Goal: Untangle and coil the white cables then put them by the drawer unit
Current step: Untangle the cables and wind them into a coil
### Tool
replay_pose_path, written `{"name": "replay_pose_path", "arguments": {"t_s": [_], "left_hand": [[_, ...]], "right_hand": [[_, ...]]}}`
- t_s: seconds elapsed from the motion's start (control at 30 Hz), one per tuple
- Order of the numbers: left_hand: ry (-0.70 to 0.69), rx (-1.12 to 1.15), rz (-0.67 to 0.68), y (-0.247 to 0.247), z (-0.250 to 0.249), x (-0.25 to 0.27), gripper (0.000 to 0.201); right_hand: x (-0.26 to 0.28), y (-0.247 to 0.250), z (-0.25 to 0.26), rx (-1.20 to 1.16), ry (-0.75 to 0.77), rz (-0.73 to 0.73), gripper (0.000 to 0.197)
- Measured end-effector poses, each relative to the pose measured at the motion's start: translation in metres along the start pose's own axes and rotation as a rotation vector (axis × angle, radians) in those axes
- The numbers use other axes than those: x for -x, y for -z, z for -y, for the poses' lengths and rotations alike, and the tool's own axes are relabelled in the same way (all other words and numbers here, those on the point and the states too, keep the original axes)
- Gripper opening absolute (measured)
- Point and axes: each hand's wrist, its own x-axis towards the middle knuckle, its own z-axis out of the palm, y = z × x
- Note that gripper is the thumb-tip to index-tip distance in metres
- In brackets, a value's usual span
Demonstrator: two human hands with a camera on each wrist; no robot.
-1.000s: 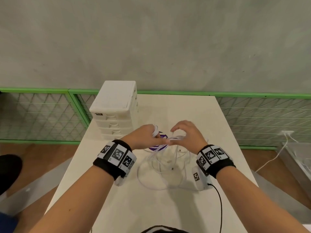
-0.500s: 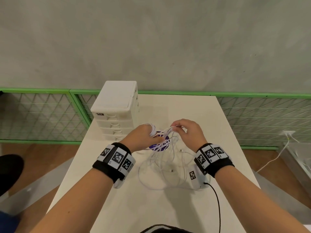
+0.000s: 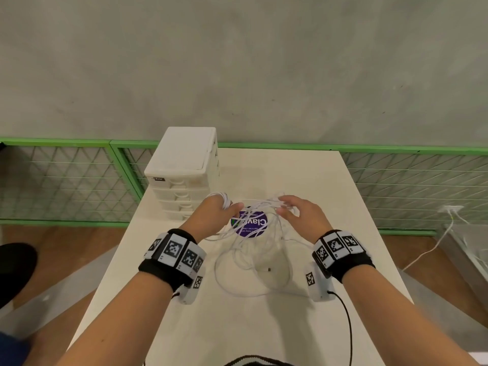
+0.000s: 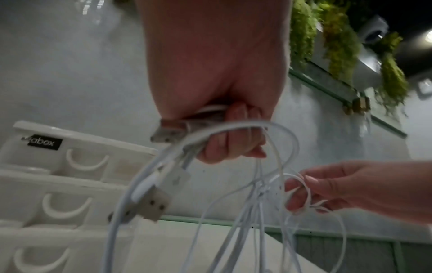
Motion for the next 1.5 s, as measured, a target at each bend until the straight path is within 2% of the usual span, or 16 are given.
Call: {"name": "replay_pose_path", "arguments": {"t_s": [0.13, 0.2, 0.27, 0.4, 0.5, 0.63, 0.7, 0.77, 0.9, 0.97, 1.1, 1.3, 1.4, 1.5], "left_hand": [[-0.074, 0.004, 0.103, 0.001, 0.002, 0.005, 0.046], [-0.086, -0.03, 0.107, 0.0, 0.003, 0.006, 0.049], [-0.087, -0.037, 0.1, 0.0, 0.005, 0.004, 0.048], [-0.144, -0.081, 0.15, 0.002, 0.007, 0.004, 0.042], [-0.172, -0.18, 0.153, 0.003, 0.002, 0.008, 0.037], [-0.121, -0.374, 0.186, 0.004, 0.001, 0.014, 0.06], [-0.139, -0.483, 0.186, 0.004, 0.009, 0.014, 0.053], [-0.146, -0.507, 0.153, 0.004, 0.017, 0.016, 0.036], [-0.109, -0.402, 0.026, 0.007, 0.02, 0.019, 0.016], [-0.098, -0.365, -0.012, 0.01, 0.02, 0.018, 0.016], [-0.076, -0.317, 0.012, 0.011, 0.021, 0.019, 0.018], [-0.066, -0.23, 0.006, 0.008, 0.02, 0.016, 0.025], [-0.106, -0.296, 0.008, 0.007, 0.018, 0.017, 0.038], [-0.098, -0.347, -0.036, 0.009, 0.019, 0.018, 0.036]], "right_hand": [[0.009, -0.004, 0.015, -0.188, 0.061, -0.066, 0.022], [0.012, -0.011, 0.02, -0.241, 0.056, -0.026, 0.017], [0.014, -0.018, 0.025, -0.261, 0.095, 0.031, 0.02], [0.007, -0.026, 0.032, -0.058, 0.226, 0.028, 0.037], [0.002, -0.028, 0.036, -0.036, 0.301, -0.009, 0.042], [-0.002, -0.033, 0.041, 0.114, 0.376, 0.143, 0.049], [-0.002, -0.038, 0.044, 0.18, 0.392, 0.27, 0.054], [-0.003, -0.042, 0.048, 0.211, 0.372, 0.35, 0.05], [-0.007, -0.046, 0.056, 0.223, 0.311, 0.356, 0.032], [-0.01, -0.046, 0.058, 0.208, 0.278, 0.38, 0.027], [-0.015, -0.042, 0.061, 0.235, 0.225, 0.462, 0.028], [-0.017, -0.025, 0.052, 0.023, 0.137, 0.314, 0.019], [-0.015, -0.021, 0.044, 0.104, 0.13, 0.322, 0.027], [-0.011, -0.018, 0.032, 0.116, 0.056, 0.339, 0.028]]}}
